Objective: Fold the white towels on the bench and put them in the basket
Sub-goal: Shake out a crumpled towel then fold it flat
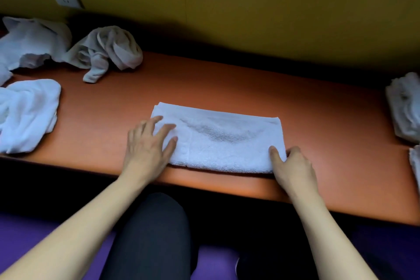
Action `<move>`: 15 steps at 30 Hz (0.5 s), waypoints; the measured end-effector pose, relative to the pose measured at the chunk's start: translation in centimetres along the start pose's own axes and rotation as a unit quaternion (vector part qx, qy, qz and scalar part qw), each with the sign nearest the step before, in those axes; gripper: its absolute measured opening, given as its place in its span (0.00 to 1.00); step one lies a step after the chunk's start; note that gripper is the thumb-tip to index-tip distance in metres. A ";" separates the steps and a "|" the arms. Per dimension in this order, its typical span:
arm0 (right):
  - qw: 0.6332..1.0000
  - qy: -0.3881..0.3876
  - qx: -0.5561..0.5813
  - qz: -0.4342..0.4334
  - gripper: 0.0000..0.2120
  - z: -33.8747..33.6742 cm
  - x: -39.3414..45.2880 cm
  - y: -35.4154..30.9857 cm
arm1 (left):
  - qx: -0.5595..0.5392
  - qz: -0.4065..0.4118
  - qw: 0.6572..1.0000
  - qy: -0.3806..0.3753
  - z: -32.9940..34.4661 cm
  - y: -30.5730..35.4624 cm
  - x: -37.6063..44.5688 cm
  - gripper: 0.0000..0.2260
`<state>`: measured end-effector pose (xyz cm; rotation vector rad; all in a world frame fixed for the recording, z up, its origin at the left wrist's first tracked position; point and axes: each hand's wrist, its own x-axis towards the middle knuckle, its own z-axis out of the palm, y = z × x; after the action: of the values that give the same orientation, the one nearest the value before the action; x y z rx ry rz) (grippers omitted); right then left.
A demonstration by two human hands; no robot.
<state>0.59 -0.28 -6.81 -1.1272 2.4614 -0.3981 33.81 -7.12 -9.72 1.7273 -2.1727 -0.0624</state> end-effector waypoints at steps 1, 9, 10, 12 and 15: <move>0.998 -0.022 0.057 0.033 0.23 0.0 -0.1 0.1 | 0.009 0.002 0.999 -0.039 0.3 -0.3 -1.2 0.21; 0.874 -0.131 0.444 0.148 0.07 -2.0 0.3 -1.7 | -0.050 -0.048 0.988 -0.135 1.0 -1.1 -2.9 0.27; 0.878 -0.108 0.452 0.114 0.05 -2.1 0.1 -2.5 | -0.051 -0.047 0.989 -0.132 0.9 -1.1 -2.9 0.27; 0.896 -0.059 0.438 0.042 0.04 -1.9 -0.7 -4.8 | -0.057 -0.050 0.989 -0.128 0.7 -1.1 -2.7 0.26; 0.913 -0.008 0.402 -0.062 0.03 -0.6 -2.3 -9.7 | -0.071 -0.056 0.987 -0.135 0.2 -1.3 -2.5 0.26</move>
<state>8.07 -4.61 -1.68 -0.8910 1.8720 -1.2821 35.39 -5.07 -10.87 1.8466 -2.1885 -0.4962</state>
